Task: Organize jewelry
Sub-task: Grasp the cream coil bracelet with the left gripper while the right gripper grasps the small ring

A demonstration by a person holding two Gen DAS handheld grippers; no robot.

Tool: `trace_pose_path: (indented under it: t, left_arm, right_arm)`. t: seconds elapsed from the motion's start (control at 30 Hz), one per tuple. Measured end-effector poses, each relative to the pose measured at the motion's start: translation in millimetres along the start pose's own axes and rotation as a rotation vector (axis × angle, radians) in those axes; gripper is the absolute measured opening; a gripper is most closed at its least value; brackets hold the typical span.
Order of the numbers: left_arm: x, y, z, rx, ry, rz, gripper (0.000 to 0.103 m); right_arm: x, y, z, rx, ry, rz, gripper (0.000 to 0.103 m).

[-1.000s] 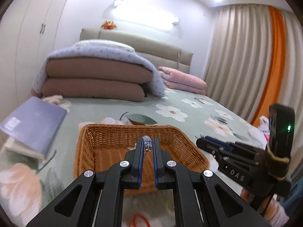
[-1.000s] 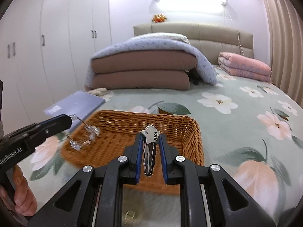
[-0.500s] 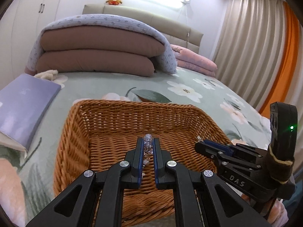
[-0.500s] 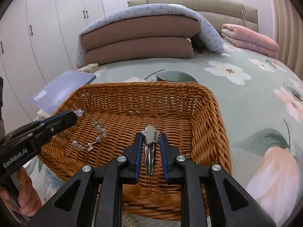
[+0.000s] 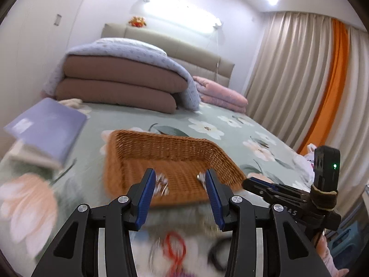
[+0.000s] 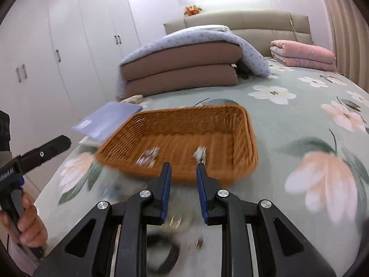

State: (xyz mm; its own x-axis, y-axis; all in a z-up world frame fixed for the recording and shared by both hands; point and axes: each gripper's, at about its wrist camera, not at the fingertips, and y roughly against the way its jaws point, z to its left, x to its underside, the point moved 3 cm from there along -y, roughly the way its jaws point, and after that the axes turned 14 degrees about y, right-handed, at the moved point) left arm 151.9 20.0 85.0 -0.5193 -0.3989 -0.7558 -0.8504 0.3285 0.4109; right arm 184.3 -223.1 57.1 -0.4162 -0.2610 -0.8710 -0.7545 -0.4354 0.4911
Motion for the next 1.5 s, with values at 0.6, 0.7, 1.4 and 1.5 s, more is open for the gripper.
trace_pose_path:
  t: [0.6,0.7,1.4,1.5]
  left_arm:
    - [100,47,66,-0.175,0.123,0.103,0.046]
    - [107,40,71,-0.187,0.129,0.122,0.046]
    - [120,15,69,-0.278,0.071,0.196,0.046]
    - [120,15,68,-0.29,0.061,0.196,0.045]
  right_arm:
    - [86,44,-10,0.063,-0.11,0.049,0.025]
    - [89,29,-5,0.056,-0.08,0.115,0.025]
    - [76,-37,17,0.103,0.118,0.308,0.034]
    - [76,-37,20,0.104,0.136,0.296,0.023]
